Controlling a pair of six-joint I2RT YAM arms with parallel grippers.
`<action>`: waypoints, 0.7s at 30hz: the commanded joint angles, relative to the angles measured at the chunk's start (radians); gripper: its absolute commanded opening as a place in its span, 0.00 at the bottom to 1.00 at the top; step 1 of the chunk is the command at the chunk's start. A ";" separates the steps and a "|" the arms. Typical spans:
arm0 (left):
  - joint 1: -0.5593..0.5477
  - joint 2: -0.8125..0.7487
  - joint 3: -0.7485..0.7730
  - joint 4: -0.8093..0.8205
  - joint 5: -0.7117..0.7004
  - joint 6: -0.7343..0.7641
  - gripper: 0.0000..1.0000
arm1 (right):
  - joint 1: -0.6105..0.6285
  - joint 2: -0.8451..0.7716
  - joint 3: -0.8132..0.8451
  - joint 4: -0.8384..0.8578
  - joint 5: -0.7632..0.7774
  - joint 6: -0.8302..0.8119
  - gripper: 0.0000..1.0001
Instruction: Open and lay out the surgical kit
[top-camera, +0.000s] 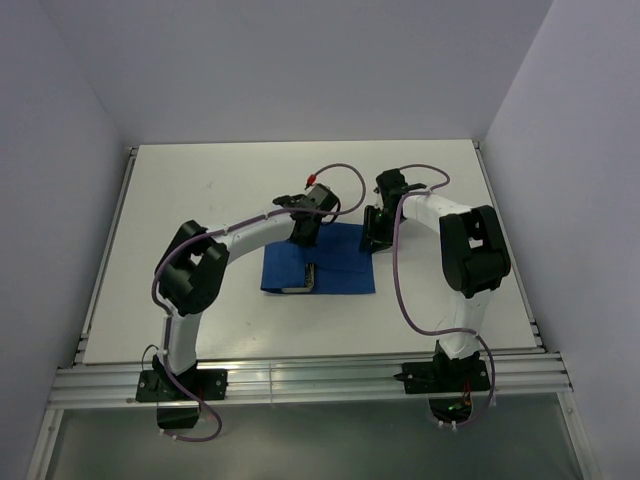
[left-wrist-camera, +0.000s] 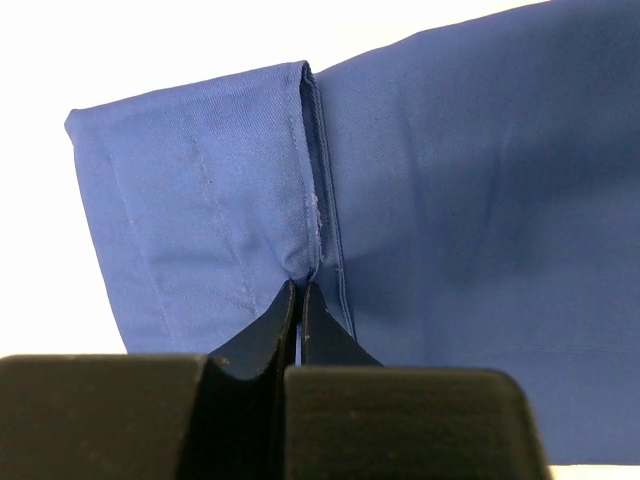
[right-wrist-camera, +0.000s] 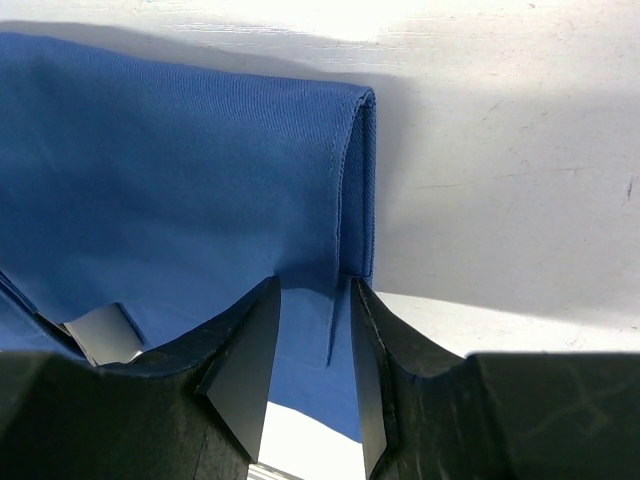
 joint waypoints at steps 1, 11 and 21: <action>0.011 -0.070 -0.008 0.003 -0.001 0.007 0.00 | 0.008 0.036 0.017 -0.002 0.059 -0.010 0.42; 0.102 -0.235 -0.023 0.032 0.154 0.066 0.00 | 0.008 0.012 0.015 -0.003 0.032 -0.042 0.42; 0.306 -0.534 -0.322 0.156 0.579 0.320 0.00 | -0.005 -0.112 -0.014 0.040 -0.071 -0.119 0.48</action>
